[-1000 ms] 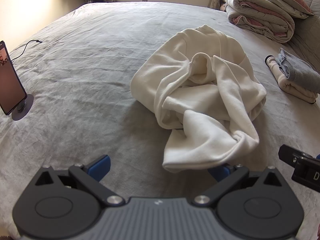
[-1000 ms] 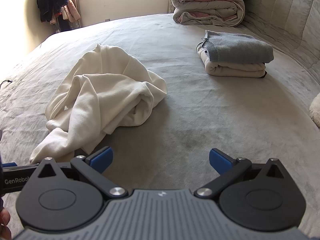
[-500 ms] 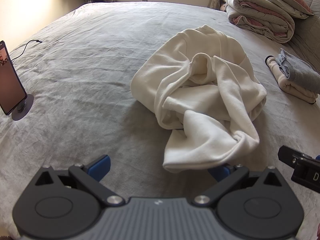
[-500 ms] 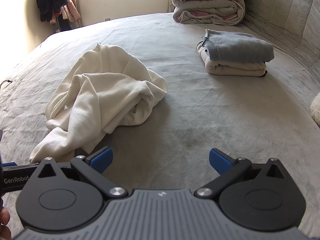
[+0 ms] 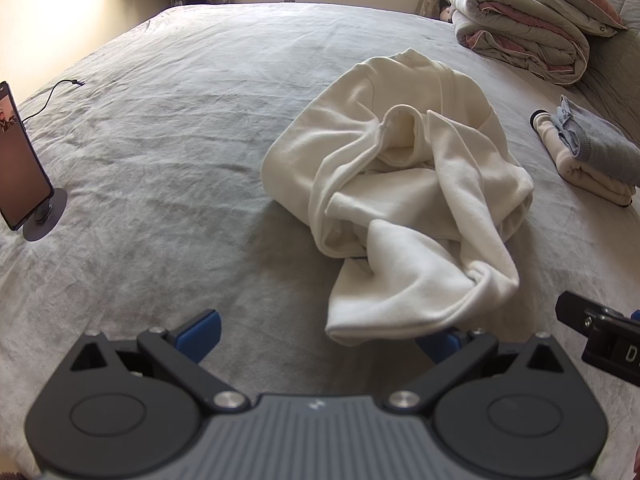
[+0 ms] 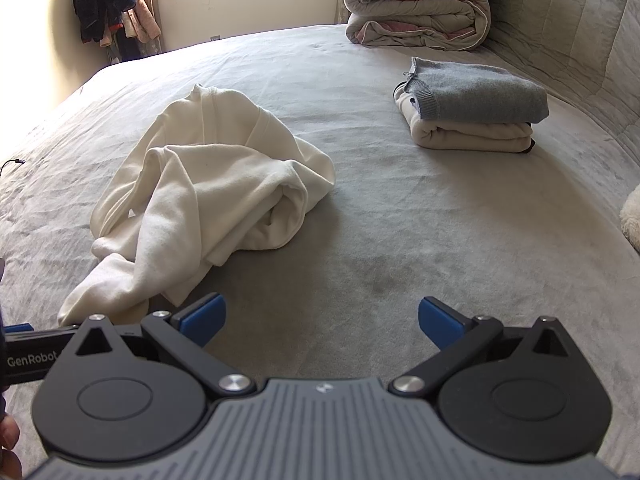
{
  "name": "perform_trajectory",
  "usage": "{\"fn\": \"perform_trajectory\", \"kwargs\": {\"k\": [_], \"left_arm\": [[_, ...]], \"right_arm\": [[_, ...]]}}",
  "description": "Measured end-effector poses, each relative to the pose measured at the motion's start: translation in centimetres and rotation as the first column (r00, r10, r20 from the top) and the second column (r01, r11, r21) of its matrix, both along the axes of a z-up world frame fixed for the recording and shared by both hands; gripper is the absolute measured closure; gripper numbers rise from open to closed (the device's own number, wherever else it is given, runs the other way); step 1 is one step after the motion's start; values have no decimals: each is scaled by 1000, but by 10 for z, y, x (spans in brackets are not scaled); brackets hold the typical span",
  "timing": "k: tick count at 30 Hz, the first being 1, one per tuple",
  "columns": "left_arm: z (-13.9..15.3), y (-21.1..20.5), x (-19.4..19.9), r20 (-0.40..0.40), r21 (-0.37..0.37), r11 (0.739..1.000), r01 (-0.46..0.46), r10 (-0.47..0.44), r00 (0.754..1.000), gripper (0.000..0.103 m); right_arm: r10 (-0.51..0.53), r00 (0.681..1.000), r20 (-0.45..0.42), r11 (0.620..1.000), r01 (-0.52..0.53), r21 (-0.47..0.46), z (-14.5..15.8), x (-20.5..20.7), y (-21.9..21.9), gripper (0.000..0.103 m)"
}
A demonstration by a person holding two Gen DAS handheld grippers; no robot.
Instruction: Fold clothes
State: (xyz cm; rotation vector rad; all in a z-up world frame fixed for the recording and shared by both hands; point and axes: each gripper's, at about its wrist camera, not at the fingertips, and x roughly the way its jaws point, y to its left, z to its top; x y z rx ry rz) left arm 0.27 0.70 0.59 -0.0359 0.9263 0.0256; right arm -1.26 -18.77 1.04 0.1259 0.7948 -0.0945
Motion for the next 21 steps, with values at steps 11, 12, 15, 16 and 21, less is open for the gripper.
{"fn": "perform_trajectory", "kwargs": {"k": [11,12,15,16,21], "left_arm": [[0,0,0,-1,0,1000,-1,1,1000,0],[0,0,0,-1,0,1000,-2,2,1000,0],[0,0,0,-2,2,1000,-3,3,1000,0],[0,0,0,-2,2,1000,-3,3,1000,0],[0,-1,0,-2,3,1000,-4,4,1000,0]], "right_arm": [[1,1000,-2,1000,-1,0,0,0,0,0],[1,1000,-2,1000,-1,0,-1,0,0,0],[1,1000,-3,1000,-1,0,-1,0,-1,0],[1,1000,-3,1000,-1,0,-1,0,-1,0],[1,1000,-3,1000,-1,0,-1,0,0,0]]}}
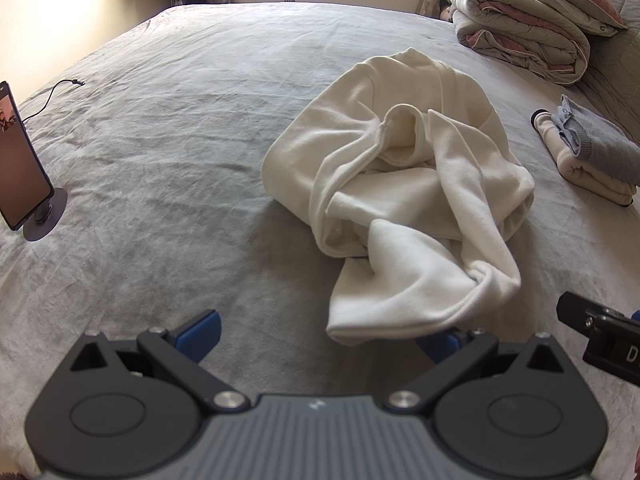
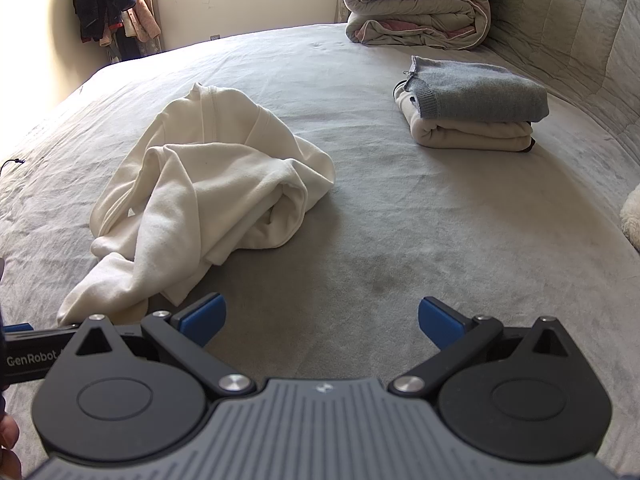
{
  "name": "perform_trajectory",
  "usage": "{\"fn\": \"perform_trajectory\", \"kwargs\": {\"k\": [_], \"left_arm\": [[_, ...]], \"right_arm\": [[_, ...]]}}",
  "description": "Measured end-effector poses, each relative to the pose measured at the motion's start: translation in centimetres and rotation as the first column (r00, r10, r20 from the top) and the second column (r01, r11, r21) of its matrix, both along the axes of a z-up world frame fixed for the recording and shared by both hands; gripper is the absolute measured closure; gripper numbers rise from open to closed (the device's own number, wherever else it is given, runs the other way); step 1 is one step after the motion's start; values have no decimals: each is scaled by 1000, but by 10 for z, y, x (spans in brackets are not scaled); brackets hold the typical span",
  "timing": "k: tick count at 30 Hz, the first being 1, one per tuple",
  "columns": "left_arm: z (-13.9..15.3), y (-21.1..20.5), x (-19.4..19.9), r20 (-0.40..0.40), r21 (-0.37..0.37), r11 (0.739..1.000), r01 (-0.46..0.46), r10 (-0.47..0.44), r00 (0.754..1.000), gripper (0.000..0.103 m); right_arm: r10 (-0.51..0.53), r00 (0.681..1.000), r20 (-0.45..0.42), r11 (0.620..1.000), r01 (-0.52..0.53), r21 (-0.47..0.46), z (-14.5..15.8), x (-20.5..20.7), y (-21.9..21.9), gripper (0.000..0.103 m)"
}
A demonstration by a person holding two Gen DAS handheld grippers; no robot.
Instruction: Fold clothes
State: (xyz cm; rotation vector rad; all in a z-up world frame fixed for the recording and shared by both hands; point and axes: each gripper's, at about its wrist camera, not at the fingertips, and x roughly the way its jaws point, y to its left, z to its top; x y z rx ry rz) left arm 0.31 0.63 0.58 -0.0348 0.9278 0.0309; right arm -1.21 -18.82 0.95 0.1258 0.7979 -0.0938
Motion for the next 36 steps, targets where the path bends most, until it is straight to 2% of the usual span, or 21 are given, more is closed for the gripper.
{"fn": "perform_trajectory", "kwargs": {"k": [9,11,18,23,29,32,36], "left_arm": [[5,0,0,-3,-9,1000,10,-10,1000,1],[10,1,3,-2,-1,1000,19,-19,1000,0],[35,5,18,2,-9,999,50,-50,999,0],[45,-3,36,22,-16,994,106,-105,994,0],[33,-19,65,23,-62,984,168,-167,986,0],[30,-23,76,15,-131,965,226,-226,974,0],[30,-29,93,-4,-197,947,253,-259,966,0]], "right_arm": [[-2,1000,-23,1000,3,28,1,4,-2,0],[-1,1000,-25,998,3,61,6,6,-4,0],[-14,1000,21,998,12,68,34,23,-8,0],[-2,1000,15,996,0,87,42,44,-9,0],[-43,999,-16,994,44,100,19,64,-28,0],[-70,995,-71,996,74,52,-3,70,-40,0],[-51,991,-127,998,55,28,-15,76,-54,0]]}}
